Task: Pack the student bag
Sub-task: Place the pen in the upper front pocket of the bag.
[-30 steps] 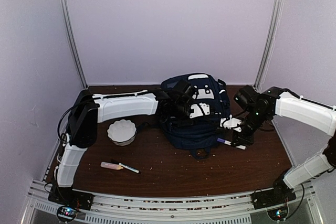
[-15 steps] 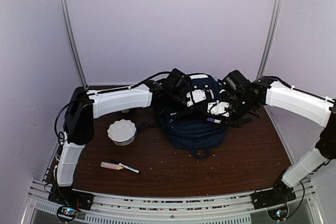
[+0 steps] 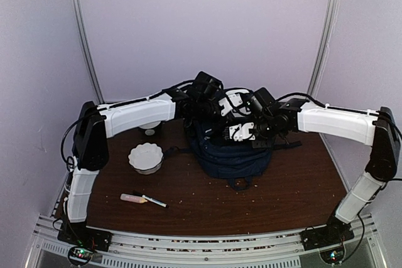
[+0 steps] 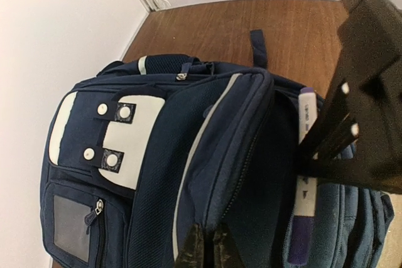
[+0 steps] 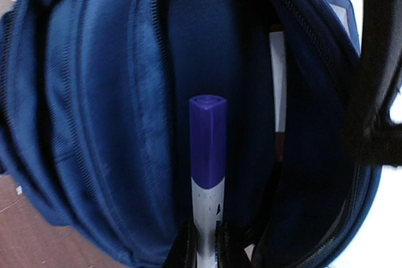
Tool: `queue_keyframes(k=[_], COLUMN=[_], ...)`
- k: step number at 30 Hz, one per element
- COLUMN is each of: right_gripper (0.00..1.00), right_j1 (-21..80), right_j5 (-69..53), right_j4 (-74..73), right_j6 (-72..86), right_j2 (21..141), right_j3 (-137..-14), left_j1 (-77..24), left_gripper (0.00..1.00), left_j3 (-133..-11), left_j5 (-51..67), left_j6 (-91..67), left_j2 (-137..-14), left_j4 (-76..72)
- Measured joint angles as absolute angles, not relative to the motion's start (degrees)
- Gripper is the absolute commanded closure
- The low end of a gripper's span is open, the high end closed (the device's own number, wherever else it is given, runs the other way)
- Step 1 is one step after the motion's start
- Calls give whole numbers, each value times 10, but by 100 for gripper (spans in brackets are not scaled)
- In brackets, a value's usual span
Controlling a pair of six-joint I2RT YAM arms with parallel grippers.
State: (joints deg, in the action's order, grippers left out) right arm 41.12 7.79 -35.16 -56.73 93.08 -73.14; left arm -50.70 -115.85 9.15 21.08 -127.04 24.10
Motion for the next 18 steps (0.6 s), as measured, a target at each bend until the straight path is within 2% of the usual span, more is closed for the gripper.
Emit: queue_keyframes(k=[11, 14, 18], right_gripper=[90, 80, 73], right_j1=[417, 418, 418], right_j5=[146, 171, 199], right_j4=[-192, -131, -63], right_j6=[-634, -651, -664], right_j2=[1021, 1043, 1058], right_j3=[-731, -730, -723], left_j1=[-497, -493, -490], left_gripper=[100, 100, 100], left_j3=[-1160, -1160, -1159], left_j5=[112, 113, 109], left_j6=[186, 180, 179], left_j2=[-1270, -1270, -1269], left_j4=[241, 241, 236])
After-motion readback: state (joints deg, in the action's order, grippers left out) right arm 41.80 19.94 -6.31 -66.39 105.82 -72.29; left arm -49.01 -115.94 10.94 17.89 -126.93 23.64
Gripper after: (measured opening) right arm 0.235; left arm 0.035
